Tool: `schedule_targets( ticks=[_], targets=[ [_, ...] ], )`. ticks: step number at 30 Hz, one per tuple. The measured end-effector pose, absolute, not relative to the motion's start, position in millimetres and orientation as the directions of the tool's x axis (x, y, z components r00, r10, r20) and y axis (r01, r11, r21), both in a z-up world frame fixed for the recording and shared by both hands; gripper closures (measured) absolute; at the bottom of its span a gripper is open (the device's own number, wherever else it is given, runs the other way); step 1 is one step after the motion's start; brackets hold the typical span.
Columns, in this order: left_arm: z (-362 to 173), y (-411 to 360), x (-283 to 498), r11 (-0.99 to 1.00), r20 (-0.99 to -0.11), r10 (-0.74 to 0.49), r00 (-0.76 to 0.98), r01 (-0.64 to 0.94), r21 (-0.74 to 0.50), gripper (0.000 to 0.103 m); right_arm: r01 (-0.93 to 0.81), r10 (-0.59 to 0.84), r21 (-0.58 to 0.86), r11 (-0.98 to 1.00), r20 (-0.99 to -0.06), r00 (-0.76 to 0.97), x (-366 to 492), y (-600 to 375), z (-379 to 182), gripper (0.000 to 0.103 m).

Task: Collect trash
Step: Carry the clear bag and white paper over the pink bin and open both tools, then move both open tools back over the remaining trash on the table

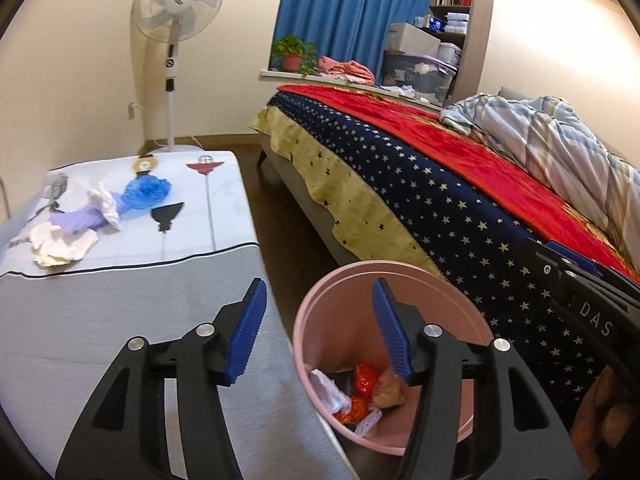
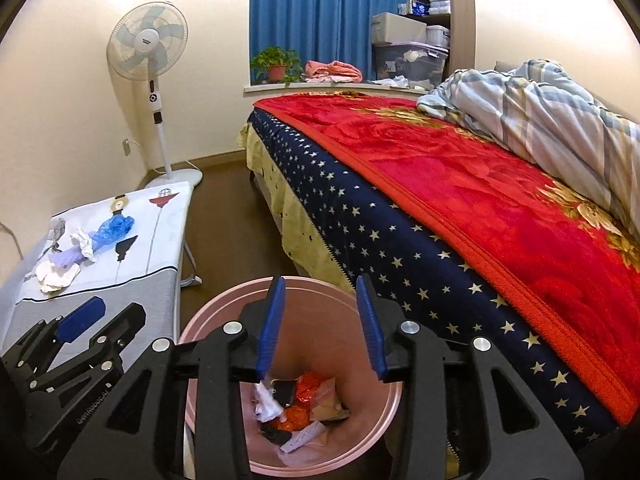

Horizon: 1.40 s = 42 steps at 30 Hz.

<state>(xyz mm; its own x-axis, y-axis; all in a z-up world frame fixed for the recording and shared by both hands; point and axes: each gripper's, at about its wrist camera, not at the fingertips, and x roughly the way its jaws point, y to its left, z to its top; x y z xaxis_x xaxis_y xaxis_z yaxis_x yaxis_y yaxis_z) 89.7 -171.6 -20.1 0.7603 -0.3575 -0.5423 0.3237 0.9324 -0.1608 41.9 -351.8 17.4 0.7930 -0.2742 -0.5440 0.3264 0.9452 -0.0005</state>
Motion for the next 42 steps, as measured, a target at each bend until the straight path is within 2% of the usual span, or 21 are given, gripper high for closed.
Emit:
schedule_targets(
  ticks=[2, 16, 23, 29, 32, 35, 37, 42],
  targets=[
    [-17.3, -165.4, 87.1, 0.937, -0.540, -0.347, 0.767, 0.312, -0.159, 0.042, 0.306, -0.257, 0.002, 0.952, -0.538, 0.803, 40.4, -345.1, 20.6, 0.064],
    [30.0, -100.0, 92.2, 0.970, -0.512, -0.242, 0.824, 0.224, -0.098, 0.042, 0.172, -0.151, 0.004, 0.985, -0.464, 0.873, 51.4, -294.9, 71.6, 0.064],
    [65.1, -57.9, 109.8, 0.983, -0.501, -0.185, 0.845, 0.166, -0.082, 0.042, 0.034, -0.015, 0.032, 0.999, -0.466, 0.885, 84.8, -260.0, 107.1, 0.064],
    [87.6, -30.4, 138.2, 0.981, -0.490, -0.195, 0.849, 0.167, -0.101, 0.042, -0.075, 0.099, 0.069, 0.995, -0.483, 0.870, 128.9, -230.6, 127.5, 0.064],
    [89.1, -16.1, 158.1, 0.983, -0.494, -0.180, 0.851, 0.144, -0.110, 0.044, -0.124, 0.146, 0.078, 0.989, -0.486, 0.861, 153.9, -214.2, 131.7, 0.064],
    [85.6, -8.8, 177.7, 0.989, -0.488, -0.147, 0.861, 0.132, -0.065, 0.044, -0.174, 0.183, 0.064, 0.983, -0.486, 0.855, 179.0, -196.4, 128.9, 0.064],
    [77.0, -4.6, 190.7, 0.991, -0.477, -0.129, 0.870, 0.131, -0.028, 0.044, -0.196, 0.198, 0.056, 0.979, -0.490, 0.849, 194.5, -187.3, 122.2, 0.064],
    [49.7, 11.0, 214.0, 0.992, -0.481, -0.119, 0.869, 0.118, -0.033, 0.044, -0.233, 0.249, 0.097, 0.968, -0.516, 0.820, 233.2, -172.5, 92.2, 0.065]
  ],
)
